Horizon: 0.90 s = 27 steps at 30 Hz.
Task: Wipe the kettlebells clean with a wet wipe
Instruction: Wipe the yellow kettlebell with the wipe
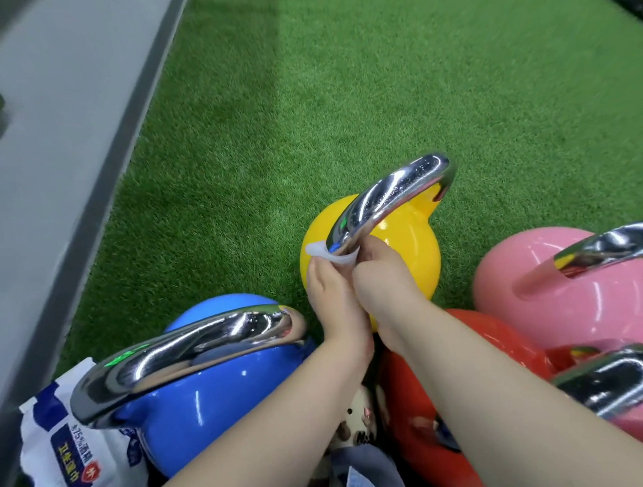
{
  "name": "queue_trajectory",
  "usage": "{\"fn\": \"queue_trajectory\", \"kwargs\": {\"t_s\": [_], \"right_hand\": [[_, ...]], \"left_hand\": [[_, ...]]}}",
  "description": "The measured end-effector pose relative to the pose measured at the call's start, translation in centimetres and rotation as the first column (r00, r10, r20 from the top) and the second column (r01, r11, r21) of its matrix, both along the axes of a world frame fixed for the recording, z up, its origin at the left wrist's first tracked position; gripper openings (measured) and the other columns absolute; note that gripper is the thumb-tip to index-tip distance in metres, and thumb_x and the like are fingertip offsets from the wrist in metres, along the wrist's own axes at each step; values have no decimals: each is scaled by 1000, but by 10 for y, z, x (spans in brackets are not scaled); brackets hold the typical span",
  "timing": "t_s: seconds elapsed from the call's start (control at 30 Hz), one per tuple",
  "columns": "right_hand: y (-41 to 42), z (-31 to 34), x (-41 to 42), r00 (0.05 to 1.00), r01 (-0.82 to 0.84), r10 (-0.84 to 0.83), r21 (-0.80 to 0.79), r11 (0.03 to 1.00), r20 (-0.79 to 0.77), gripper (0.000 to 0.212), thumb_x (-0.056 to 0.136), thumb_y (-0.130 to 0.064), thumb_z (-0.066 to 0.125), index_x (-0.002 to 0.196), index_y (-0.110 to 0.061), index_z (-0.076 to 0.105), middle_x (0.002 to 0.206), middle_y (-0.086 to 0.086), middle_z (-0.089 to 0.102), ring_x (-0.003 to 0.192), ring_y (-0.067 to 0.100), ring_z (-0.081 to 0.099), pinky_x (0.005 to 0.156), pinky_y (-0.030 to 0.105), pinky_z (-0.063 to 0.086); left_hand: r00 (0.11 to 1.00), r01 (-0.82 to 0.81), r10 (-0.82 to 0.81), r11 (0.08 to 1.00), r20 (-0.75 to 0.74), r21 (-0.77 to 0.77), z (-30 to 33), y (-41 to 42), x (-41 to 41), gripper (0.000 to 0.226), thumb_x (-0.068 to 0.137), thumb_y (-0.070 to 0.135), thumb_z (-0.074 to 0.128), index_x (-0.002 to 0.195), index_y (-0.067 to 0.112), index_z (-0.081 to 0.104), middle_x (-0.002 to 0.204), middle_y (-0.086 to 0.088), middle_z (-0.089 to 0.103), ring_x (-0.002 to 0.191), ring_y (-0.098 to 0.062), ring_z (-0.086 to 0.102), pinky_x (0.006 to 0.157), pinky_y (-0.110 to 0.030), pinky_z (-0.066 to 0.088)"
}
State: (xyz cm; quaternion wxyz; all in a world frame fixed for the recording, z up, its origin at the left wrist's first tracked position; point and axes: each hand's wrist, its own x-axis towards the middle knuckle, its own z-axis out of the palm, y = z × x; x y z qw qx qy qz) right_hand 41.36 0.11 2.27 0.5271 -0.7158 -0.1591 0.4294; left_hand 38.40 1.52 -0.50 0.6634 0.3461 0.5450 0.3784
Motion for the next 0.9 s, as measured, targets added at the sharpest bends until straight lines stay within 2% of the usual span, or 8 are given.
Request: {"fn": "queue_trajectory", "kwargs": {"t_s": [0.07,0.17,0.23,0.33,0.4,0.57,0.77,0.9], "right_hand": [[-6,-2,-6,996,56,-52,49,997,-75,27,87,1,50,105,-14,64,98,3,70,89,17,64,78,27,49],[-6,4,-2,982,67,-51,79,995,-182,35,87,9,41,102,-12,65,95,5,69,84,15,62,73,22,50],[-3,10,5,976,32,-10,97,995,-219,35,85,11,40,93,-13,65,90,7,68,79,16,61,71,22,49],[0,18,9,962,28,14,148,989,-273,38,83,16,38,81,-14,62,79,4,65,73,17,58,67,20,47],[-1,23,12,938,72,7,215,974,-346,39,82,18,35,81,-11,60,78,6,64,73,18,59,66,20,48],[-7,33,28,799,241,7,331,912,-601,30,92,6,33,89,-12,57,81,4,64,65,9,61,58,18,52],[-2,38,50,718,393,-192,162,905,-669,28,95,-1,38,78,-15,55,62,-2,66,58,8,59,47,15,48],[0,42,62,739,405,-257,105,908,-623,26,93,1,42,77,-17,53,74,-2,61,64,7,54,43,13,48]], "left_hand": [[1000,17,-17,1000,4,-9,9,10,6,23,98,12,37,111,6,56,82,2,48,79,0,48,60,-7,37],[998,-24,29,997,-59,71,13,15,8,24,96,7,40,82,14,58,71,9,51,67,4,52,63,-7,38],[998,-25,30,994,-50,106,10,8,5,29,97,10,34,81,17,57,83,-1,60,86,-19,56,83,-27,44],[997,45,-28,970,-75,239,1,-8,-3,39,93,32,32,121,16,55,123,-6,59,115,-21,54,103,-39,40],[983,137,-86,929,-159,345,-2,-12,-6,56,87,39,29,135,15,44,136,-5,51,125,-18,47,106,-40,36],[918,314,-83,750,-388,583,11,-7,-2,51,85,28,33,130,8,48,139,-10,45,129,-27,42,105,-51,34],[675,655,-107,542,-730,526,38,9,2,48,91,9,45,138,14,36,148,2,32,138,-18,26,115,-40,-1],[583,742,-58,444,-810,502,59,13,6,67,91,13,49,148,12,14,155,-6,13,143,-22,11,116,-35,4]]}}
